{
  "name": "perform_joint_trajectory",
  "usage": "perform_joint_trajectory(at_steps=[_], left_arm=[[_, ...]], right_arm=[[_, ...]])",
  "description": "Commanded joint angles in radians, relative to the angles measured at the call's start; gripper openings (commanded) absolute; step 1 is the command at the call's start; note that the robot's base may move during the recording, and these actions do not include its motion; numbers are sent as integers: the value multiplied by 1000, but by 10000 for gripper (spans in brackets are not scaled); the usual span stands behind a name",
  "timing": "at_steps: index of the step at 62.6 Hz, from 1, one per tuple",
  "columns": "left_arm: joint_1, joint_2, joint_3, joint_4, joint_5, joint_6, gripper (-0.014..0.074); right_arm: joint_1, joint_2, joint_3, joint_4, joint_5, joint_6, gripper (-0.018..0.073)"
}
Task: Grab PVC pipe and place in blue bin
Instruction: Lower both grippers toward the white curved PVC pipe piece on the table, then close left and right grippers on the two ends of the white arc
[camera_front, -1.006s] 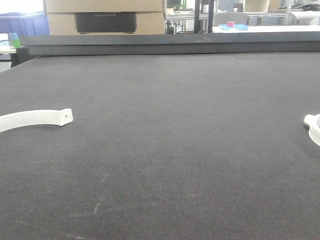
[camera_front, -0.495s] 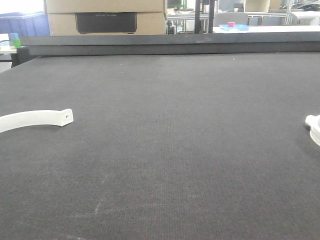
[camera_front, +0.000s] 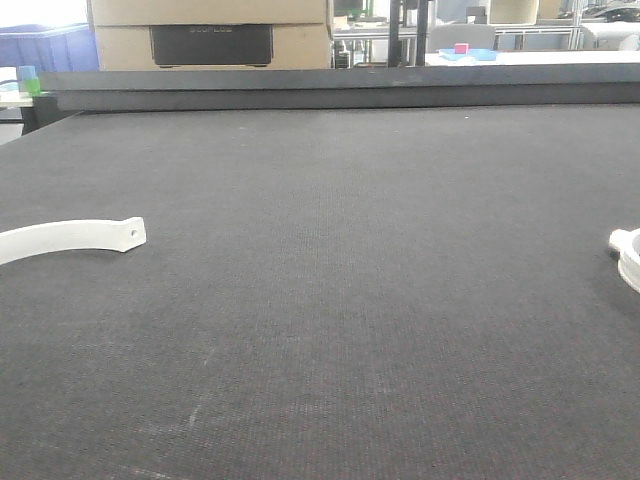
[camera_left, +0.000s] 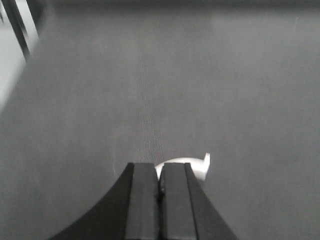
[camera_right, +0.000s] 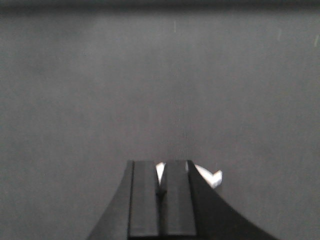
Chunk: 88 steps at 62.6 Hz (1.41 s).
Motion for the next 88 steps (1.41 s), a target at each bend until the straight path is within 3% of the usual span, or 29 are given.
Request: perform_joint_trajectory(at_steps=[1, 18, 36, 45, 63, 72, 88], left_arm=[[5, 91, -9, -12, 37, -6, -111], [5, 323, -9, -12, 47, -6, -111], [5, 480, -9, -53, 61, -6, -111], [5, 517, -9, -91, 60, -6, -111], [5, 533, -9, -99, 49, -6, -111], [5, 533, -9, -99, 49, -6, -111], [5, 533, -9, -99, 63, -6, -111]], right_arm=[[-4, 93, -8, 0, 55, 2, -168], [-4, 324, -8, 0, 81, 2, -168], [-4, 535, -8, 2, -12, 0, -168], [-3, 658, -46, 11, 46, 15, -150], [73, 848, -189, -24, 90, 217, -150], [140, 930, -243, -27, 91, 223, -151], [142, 989, -253, -32, 117, 238, -151]])
